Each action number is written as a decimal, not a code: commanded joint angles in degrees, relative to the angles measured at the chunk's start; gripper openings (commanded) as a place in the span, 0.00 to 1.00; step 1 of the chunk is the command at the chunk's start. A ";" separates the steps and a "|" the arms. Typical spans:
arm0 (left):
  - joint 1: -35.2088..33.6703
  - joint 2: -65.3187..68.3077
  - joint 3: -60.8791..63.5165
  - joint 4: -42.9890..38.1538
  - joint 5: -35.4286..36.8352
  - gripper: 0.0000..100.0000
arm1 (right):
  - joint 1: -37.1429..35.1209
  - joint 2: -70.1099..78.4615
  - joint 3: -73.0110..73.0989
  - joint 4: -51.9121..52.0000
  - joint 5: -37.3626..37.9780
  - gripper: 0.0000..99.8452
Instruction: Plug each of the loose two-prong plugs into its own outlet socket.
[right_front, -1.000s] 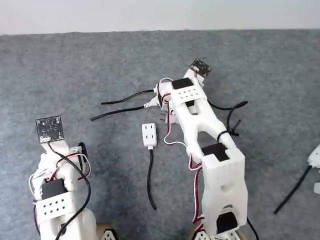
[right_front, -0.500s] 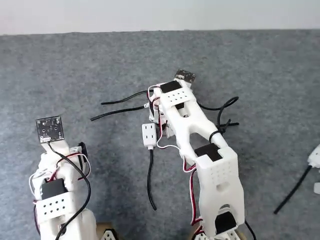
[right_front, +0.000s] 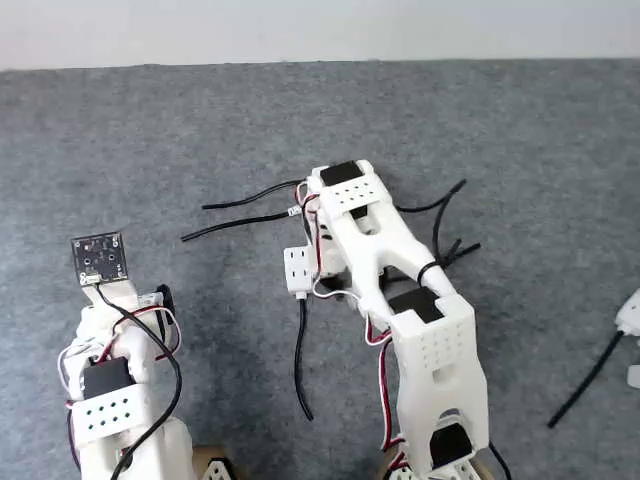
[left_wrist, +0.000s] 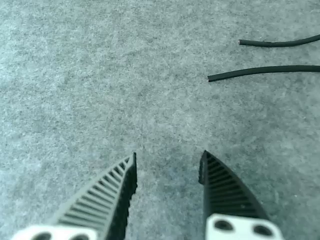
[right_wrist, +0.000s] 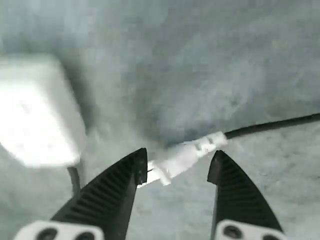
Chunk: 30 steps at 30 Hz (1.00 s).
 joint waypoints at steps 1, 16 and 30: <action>-0.09 -0.79 -0.13 0.53 -1.93 0.20 | -1.36 -2.59 -2.55 2.15 4.57 0.20; 0.00 -0.97 -0.13 1.32 -2.37 0.20 | 8.22 -10.68 -2.11 -1.63 -20.40 0.20; 1.41 -0.88 -0.13 1.49 -2.55 0.20 | 10.33 -21.76 24.62 -25.45 -28.04 0.20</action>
